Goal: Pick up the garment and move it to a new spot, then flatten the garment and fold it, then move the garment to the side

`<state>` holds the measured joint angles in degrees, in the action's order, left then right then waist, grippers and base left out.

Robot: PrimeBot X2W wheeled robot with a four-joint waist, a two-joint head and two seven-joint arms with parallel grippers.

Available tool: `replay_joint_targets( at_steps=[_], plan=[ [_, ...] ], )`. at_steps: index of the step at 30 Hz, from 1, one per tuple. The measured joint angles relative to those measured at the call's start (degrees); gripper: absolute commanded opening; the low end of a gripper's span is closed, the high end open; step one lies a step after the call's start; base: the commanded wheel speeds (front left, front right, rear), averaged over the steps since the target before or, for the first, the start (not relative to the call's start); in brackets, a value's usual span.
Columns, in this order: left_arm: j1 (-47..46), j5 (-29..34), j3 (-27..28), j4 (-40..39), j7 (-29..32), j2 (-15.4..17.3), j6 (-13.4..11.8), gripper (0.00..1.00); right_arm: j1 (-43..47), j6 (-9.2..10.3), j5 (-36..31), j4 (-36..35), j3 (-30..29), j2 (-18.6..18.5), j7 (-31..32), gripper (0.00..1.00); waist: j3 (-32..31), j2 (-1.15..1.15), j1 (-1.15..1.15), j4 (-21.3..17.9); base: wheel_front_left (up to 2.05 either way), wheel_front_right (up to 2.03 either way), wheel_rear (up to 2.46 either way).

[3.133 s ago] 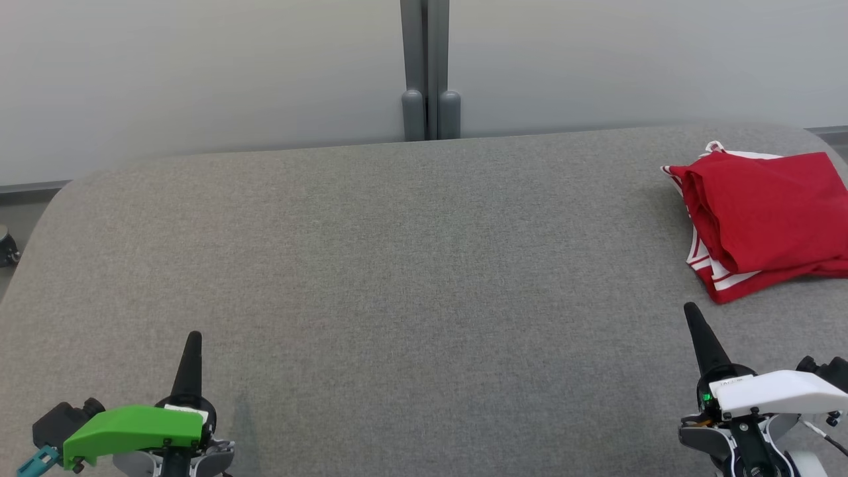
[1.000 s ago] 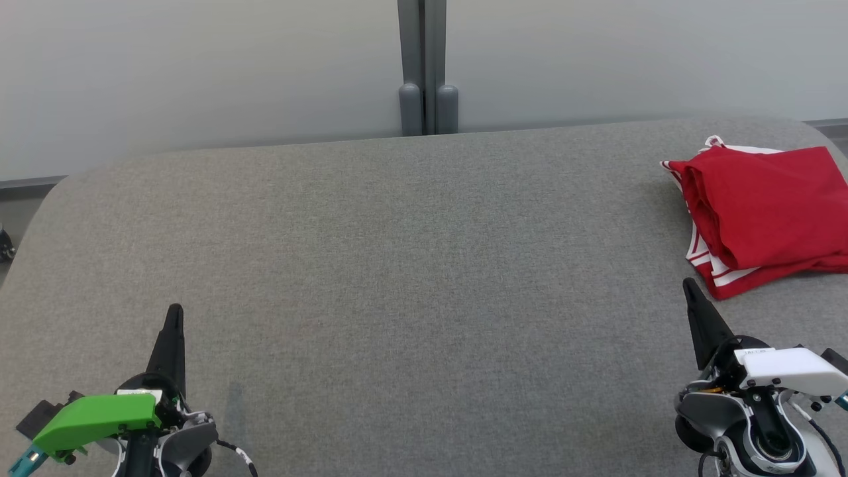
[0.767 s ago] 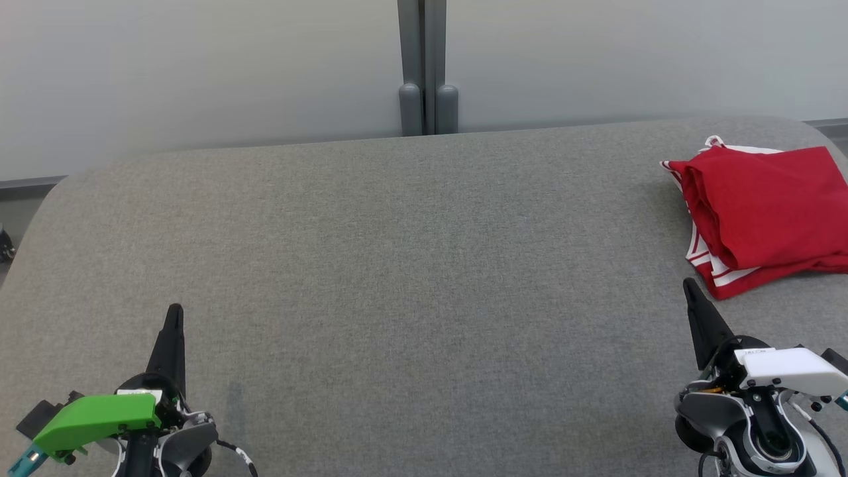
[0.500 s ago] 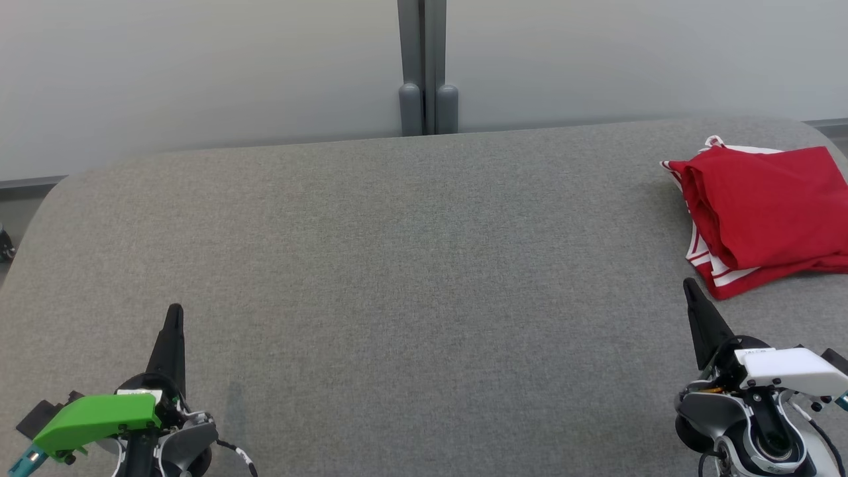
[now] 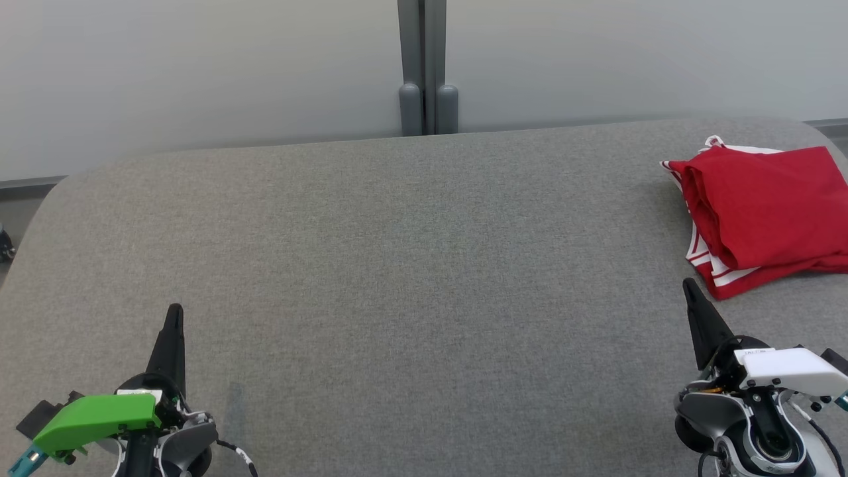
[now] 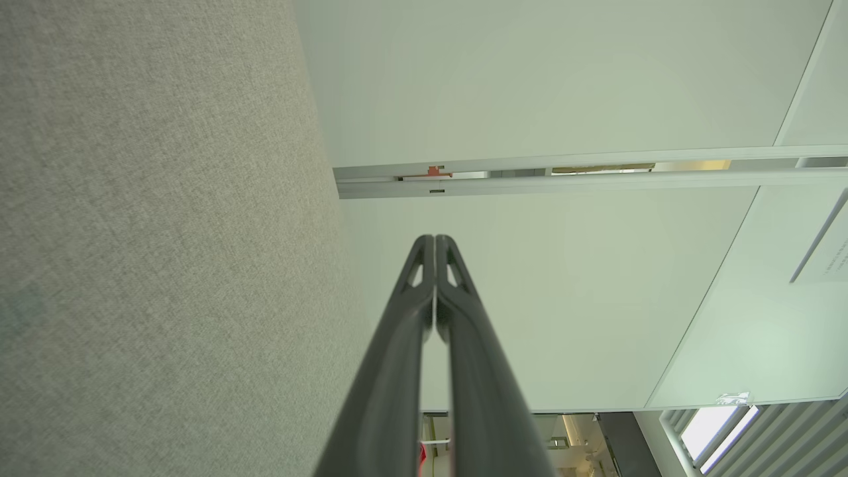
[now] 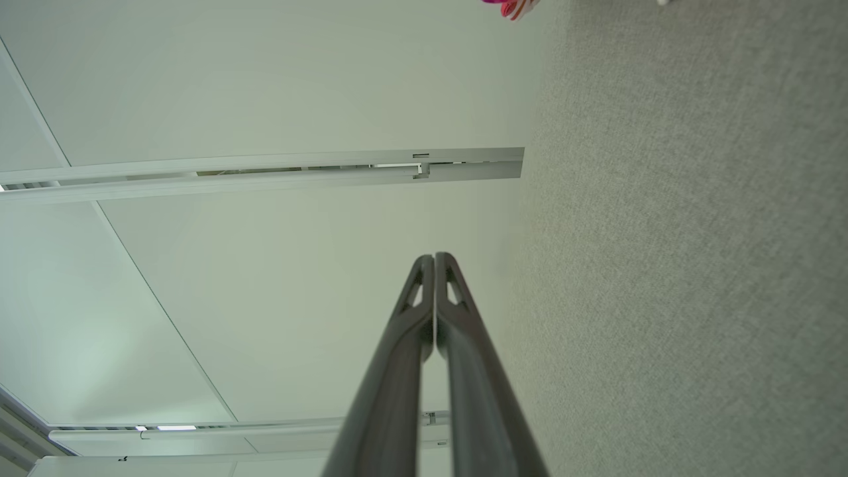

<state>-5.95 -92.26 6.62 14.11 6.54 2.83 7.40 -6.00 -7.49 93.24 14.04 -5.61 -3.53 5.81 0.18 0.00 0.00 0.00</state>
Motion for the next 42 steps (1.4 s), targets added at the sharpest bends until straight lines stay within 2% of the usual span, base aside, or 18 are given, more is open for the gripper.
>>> replay_joint_targets(
  at_steps=[42],
  plan=[
    [0.0, 0.0, 0.0, 0.0, 0.0, 0.0, 0.0, 0.0, 0.0, 0.0, -0.2, 0.0, -0.4, 0.3, 0.2, 0.0, 0.0, 0.0, 0.0, 0.0, 0.0, 0.0, 0.0]
  ],
)
